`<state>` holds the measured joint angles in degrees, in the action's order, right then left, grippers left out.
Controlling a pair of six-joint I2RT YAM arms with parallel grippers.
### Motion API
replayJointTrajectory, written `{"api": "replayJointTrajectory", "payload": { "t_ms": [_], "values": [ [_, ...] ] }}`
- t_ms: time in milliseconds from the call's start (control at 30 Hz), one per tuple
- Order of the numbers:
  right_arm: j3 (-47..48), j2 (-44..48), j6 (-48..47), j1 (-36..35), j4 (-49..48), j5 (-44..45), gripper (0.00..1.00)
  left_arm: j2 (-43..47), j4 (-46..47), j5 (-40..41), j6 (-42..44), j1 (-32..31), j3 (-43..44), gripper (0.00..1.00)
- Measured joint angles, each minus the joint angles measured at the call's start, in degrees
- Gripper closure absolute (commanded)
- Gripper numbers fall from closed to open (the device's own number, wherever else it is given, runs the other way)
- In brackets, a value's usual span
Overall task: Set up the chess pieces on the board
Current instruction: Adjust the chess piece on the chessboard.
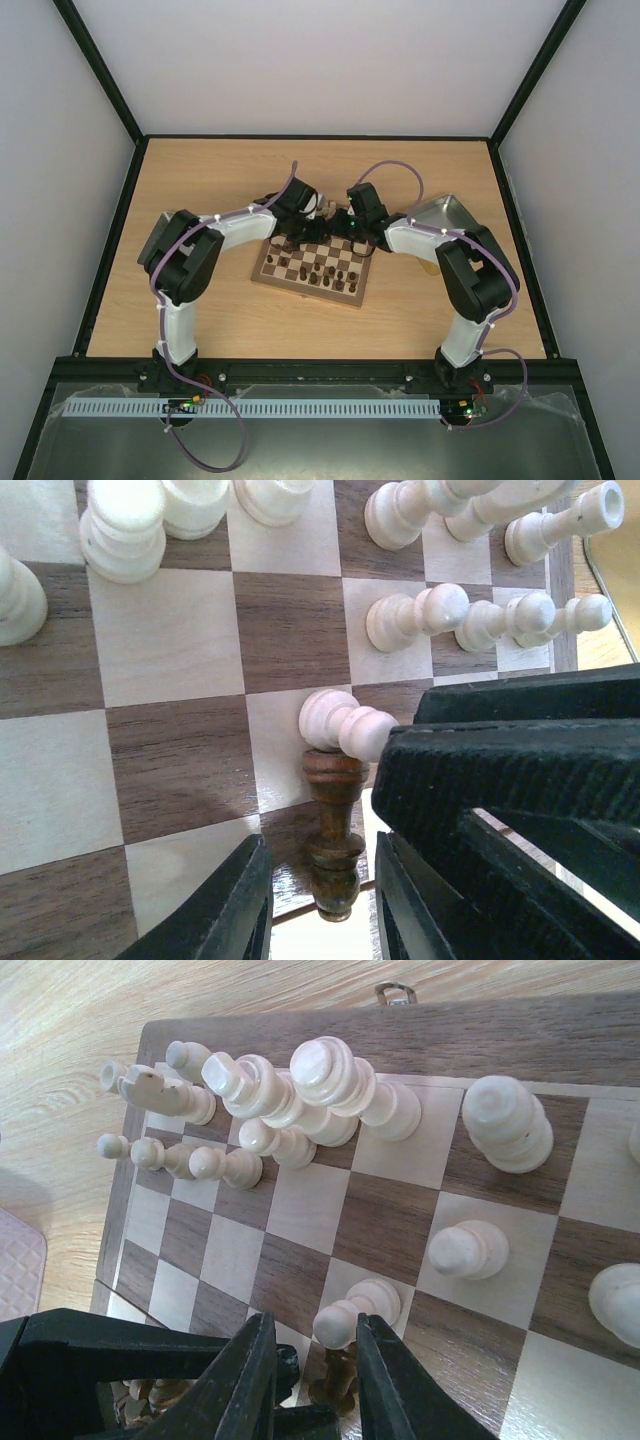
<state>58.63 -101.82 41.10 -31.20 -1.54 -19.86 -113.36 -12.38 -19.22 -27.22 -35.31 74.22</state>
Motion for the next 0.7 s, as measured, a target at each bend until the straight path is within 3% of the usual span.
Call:
{"api": "replayJointTrajectory", "payload": {
  "t_ms": [300, 700],
  "values": [
    [0.0, -0.3, 0.0, 0.0, 0.0, -0.6, 0.82, -1.0, -0.8, 2.1, 0.5, -0.5, 1.2, 0.87],
    [0.0, -2.1, 0.0, 0.0, 1.3, 1.1, 0.82, -1.0, -1.5, 4.9, 1.3, -1.2, 1.7, 0.91]
  ]
}}
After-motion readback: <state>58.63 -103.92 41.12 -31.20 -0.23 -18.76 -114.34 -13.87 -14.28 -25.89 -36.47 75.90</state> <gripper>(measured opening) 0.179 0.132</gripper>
